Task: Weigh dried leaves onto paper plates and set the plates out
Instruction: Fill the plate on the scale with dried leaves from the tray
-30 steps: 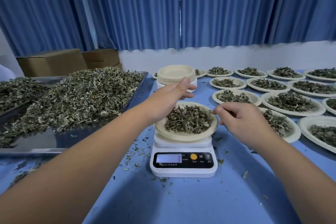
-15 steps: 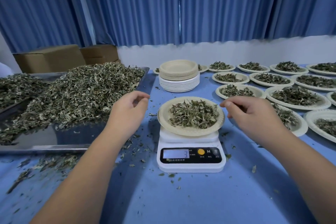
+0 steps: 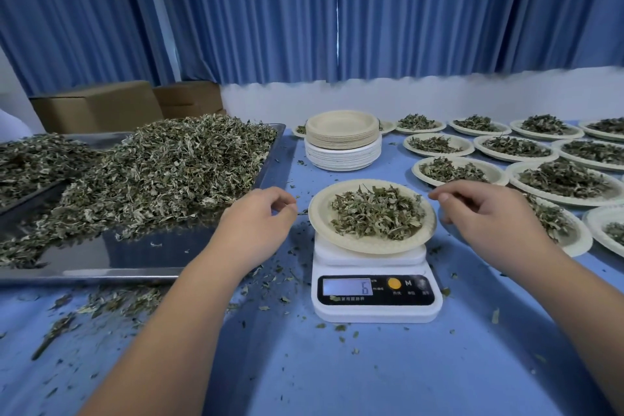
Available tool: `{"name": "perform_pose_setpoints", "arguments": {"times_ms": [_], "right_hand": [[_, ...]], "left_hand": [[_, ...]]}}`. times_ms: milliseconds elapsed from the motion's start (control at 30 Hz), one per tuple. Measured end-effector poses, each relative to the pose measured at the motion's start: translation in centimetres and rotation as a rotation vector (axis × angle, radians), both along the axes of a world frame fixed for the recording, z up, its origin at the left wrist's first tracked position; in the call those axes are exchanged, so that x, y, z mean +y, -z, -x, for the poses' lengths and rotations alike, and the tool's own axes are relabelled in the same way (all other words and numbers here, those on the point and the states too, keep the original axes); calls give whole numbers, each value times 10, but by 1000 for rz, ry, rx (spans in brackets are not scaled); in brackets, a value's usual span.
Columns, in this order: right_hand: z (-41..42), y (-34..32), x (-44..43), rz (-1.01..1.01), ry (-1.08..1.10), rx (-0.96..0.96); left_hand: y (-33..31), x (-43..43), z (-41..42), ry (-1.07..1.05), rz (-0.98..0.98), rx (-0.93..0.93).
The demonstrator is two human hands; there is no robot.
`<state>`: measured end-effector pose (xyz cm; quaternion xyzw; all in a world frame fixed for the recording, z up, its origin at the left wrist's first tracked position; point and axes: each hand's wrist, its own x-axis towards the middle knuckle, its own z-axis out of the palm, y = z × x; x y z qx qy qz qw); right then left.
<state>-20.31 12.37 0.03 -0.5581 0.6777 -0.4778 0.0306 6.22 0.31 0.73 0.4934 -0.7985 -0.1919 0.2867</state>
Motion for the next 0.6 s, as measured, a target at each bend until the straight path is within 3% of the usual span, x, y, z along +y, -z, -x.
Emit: {"name": "perform_pose_setpoints", "arguments": {"times_ms": [233, 400, 500, 600], "right_hand": [[-2, 1, 0, -17, 15, 3], [-2, 1, -1, -6, 26, -14], [-2, -1, -4, 11, 33, -27], [-1, -2, -6, 16, 46, -4]], "left_hand": [[0, 8, 4, 44, 36, -99], [-12, 8, 5, 128, -198, 183], [-26, -13, 0, 24, -142, 263], [-35, -46, -10, -118, -40, 81]]}}
